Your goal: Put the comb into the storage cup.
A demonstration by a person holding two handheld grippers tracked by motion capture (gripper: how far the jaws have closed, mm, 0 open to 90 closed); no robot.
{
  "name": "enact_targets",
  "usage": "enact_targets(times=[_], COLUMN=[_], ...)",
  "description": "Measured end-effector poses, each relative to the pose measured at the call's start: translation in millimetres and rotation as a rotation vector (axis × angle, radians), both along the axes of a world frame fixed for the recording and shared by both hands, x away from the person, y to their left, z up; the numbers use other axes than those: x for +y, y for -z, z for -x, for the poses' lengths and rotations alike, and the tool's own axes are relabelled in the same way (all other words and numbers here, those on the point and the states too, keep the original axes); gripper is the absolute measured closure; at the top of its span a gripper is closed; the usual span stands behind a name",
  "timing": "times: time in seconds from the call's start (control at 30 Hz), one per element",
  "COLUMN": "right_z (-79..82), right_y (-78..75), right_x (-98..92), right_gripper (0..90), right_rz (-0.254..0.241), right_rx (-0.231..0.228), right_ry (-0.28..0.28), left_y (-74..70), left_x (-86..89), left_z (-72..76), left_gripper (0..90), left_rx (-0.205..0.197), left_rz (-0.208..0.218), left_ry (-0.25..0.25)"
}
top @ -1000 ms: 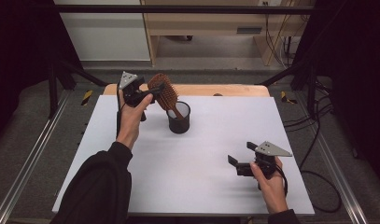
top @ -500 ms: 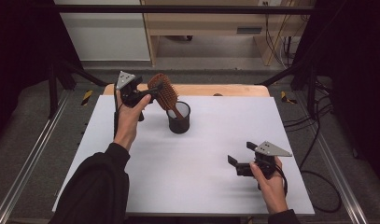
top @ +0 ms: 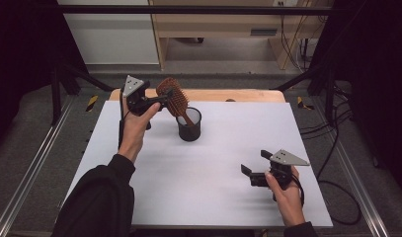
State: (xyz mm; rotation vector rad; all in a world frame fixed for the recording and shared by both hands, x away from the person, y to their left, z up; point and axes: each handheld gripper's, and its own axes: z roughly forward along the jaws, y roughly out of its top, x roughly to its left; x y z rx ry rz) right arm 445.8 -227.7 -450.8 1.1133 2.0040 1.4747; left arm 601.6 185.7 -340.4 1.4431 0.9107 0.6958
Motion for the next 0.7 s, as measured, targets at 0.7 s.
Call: enact_targets(times=[0.7], right_z=[4.0], right_y=[-0.7], right_x=[-2.1], right_gripper=[3.1], right_rz=[0.006], right_rx=[-0.013], right_ry=[0.011], left_y=[-7.2], left_x=[-2.8], left_z=[22.9], left_gripper=[1.2], left_rx=[-0.034], left_rz=[-0.081], left_ry=[-0.014])
